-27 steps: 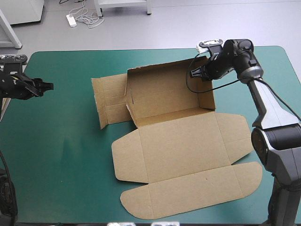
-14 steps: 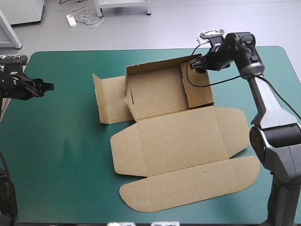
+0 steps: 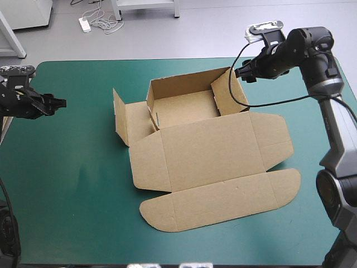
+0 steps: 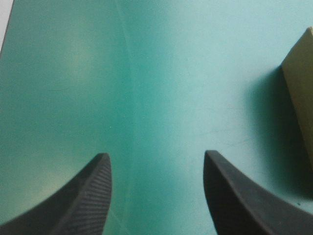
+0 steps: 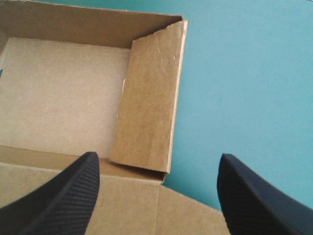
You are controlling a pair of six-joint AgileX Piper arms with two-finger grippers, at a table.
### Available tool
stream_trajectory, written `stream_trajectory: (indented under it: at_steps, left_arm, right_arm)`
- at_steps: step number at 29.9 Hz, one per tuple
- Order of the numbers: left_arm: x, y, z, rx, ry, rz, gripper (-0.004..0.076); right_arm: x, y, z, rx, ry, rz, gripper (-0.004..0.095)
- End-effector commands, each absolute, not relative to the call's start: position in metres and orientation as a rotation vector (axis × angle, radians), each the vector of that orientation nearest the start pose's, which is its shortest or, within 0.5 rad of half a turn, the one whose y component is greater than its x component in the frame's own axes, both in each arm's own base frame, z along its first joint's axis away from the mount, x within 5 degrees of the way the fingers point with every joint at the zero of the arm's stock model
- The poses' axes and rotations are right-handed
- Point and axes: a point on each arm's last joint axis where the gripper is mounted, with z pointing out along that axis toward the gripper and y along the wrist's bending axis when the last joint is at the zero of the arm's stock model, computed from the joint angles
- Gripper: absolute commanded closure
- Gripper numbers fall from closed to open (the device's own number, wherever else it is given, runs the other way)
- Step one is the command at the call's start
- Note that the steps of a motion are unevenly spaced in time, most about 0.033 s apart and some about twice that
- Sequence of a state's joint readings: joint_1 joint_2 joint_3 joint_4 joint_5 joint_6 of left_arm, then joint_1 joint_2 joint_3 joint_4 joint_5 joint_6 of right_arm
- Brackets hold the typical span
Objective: Fold the box
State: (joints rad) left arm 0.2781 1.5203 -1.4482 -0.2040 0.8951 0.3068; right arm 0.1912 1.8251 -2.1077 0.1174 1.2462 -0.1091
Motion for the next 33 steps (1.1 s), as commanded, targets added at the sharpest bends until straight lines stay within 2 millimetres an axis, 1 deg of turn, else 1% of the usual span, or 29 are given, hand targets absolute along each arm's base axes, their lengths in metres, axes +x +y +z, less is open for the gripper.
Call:
stream_trajectory:
  at_steps: [1,2,4,7,9,13,19,25,27,29,33]
  left_arm:
    - [0.319,0.074,0.387,-0.04,2.315,0.001,0.0322]
    - [0.319,0.074,0.387,-0.04,2.315,0.001,0.0322]
    - [0.319,0.074,0.387,-0.04,2.315,0.001,0.0322]
    - [0.319,0.074,0.387,-0.04,2.315,0.001,0.0322]
    - [0.319,0.074,0.387,-0.04,2.315,0.001,0.0322]
    - [0.319,0.074,0.387,-0.034,2.317,0.012,0.0322]
    - [0.319,0.074,0.387,-0.035,2.315,0.01,0.0322]
    - [0.319,0.074,0.387,-0.022,2.315,0.014,0.0322]
    - [0.319,0.074,0.387,-0.022,2.315,0.014,0.0322]
    - [0.319,0.074,0.387,-0.022,2.315,0.014,0.0322]
    - [0.319,0.074,0.387,-0.022,2.315,0.014,0.0322]
  right_arm:
    - [0.352,0.08,0.45,-0.355,2.379,0.231,0.028]
    - [0.349,0.08,0.449,-0.35,2.377,0.243,0.0286]
    - [0.347,0.088,0.442,-0.376,2.378,0.241,0.031]
    - [0.348,0.105,0.439,-0.426,2.32,0.146,0.0317]
    - [0.354,0.11,0.436,-0.432,2.283,0.052,0.0316]
    - [0.376,0.114,0.419,-0.403,2.303,-0.003,0.0306]
    - [0.413,0.116,0.392,-0.421,2.368,-0.038,0.0228]
    - [0.443,0.12,0.378,-0.421,2.372,-0.04,0.0227]
    - [0.451,0.118,0.374,-0.402,2.376,-0.039,0.0227]
    - [0.457,0.115,0.369,-0.376,2.39,0.006,0.0227]
    - [0.464,0.113,0.358,-0.363,2.419,0.058,0.0235]
